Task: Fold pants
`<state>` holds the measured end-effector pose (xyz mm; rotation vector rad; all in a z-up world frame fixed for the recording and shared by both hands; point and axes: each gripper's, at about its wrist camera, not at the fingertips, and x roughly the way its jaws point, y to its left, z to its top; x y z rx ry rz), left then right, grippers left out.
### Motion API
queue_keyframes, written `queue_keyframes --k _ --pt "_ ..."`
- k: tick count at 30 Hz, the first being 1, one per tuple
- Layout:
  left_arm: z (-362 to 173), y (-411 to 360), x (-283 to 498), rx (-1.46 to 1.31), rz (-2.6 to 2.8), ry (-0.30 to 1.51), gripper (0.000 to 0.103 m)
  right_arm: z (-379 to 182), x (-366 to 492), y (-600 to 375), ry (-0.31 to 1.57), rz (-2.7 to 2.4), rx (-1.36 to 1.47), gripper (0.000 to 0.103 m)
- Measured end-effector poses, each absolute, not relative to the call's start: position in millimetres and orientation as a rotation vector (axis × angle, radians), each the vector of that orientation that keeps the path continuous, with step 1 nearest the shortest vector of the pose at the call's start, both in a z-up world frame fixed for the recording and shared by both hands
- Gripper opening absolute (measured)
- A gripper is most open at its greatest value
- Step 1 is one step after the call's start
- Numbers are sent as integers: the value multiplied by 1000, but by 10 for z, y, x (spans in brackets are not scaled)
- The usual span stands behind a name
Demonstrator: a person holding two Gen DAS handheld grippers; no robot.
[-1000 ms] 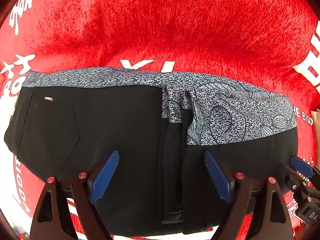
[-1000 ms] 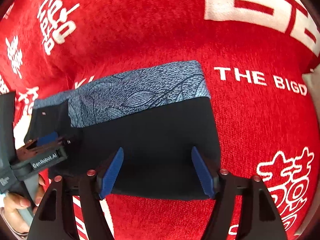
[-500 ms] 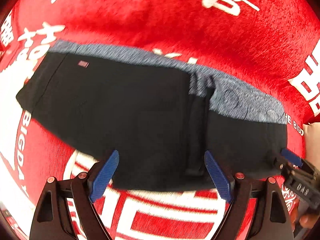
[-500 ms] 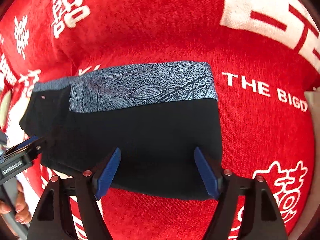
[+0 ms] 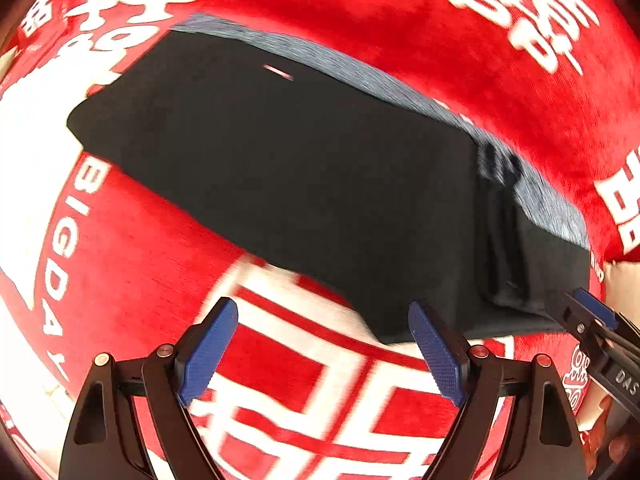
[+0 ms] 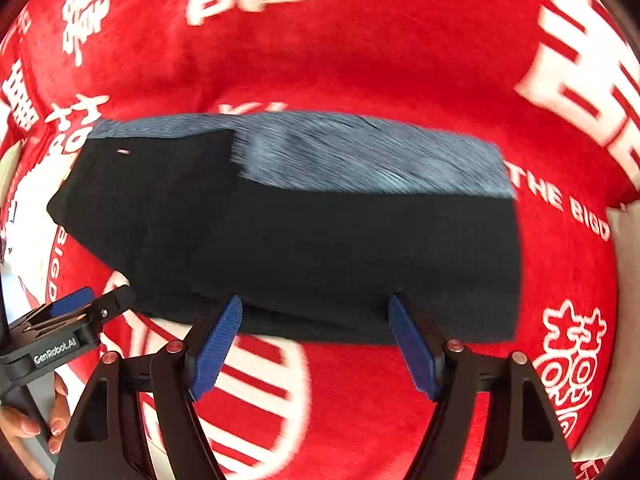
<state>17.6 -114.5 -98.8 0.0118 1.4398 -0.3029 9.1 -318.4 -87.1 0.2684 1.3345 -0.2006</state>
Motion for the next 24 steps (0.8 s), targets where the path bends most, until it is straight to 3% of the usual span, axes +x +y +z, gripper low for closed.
queue_keyframes --k 5,9,13,24 --pt "-938 -684 449 -62 -277 1408 88 -931 462 -2880 1335 -164 245 79" --pt "-959 -323 691 -177 -246 1382 88 -1279 527 -2735 1438 -171 204 79" --pt "-1034 -36 839 -271 -237 1353 88 -1317 490 -2552 1422 -170 38 80" --pt "-1366 369 1147 -671 -344 1276 88 -1370 538 -2552 1438 -206 50 82"
